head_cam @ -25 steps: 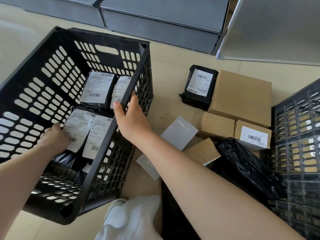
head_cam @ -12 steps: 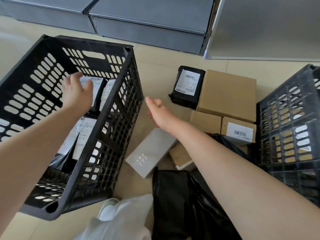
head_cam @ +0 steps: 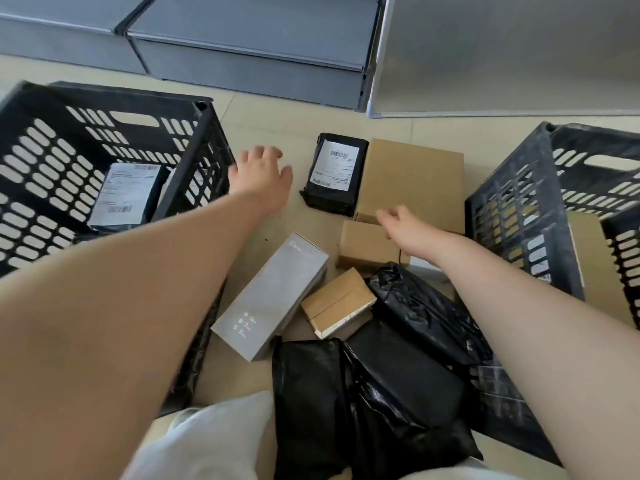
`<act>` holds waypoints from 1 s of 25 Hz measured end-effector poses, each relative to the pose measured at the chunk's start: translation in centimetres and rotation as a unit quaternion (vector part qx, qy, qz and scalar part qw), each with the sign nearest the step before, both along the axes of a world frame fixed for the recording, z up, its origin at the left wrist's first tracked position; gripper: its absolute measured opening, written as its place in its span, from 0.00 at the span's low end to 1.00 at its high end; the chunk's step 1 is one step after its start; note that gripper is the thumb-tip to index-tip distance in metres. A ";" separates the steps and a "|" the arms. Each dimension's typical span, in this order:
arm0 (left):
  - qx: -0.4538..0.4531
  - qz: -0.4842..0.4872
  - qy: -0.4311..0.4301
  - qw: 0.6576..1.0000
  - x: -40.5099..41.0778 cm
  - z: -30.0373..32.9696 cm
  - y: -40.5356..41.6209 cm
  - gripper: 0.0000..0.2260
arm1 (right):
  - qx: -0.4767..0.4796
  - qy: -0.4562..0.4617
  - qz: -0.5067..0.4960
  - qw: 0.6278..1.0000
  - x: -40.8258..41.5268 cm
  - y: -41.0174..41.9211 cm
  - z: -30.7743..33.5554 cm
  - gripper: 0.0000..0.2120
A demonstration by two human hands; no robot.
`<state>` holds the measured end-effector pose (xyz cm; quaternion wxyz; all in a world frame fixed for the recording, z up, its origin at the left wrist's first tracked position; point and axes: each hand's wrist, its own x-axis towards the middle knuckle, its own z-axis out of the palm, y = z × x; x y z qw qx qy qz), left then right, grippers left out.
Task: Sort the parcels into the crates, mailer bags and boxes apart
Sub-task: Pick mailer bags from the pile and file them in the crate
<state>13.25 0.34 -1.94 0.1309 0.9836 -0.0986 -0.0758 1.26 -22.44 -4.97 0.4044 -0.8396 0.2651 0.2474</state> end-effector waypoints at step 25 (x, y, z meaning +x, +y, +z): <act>0.019 -0.159 0.170 0.972 -7.6 -7.2 -3.4 0.26 | -0.126 0.236 0.260 0.928 -7.7 -5.6 -6.1 0.54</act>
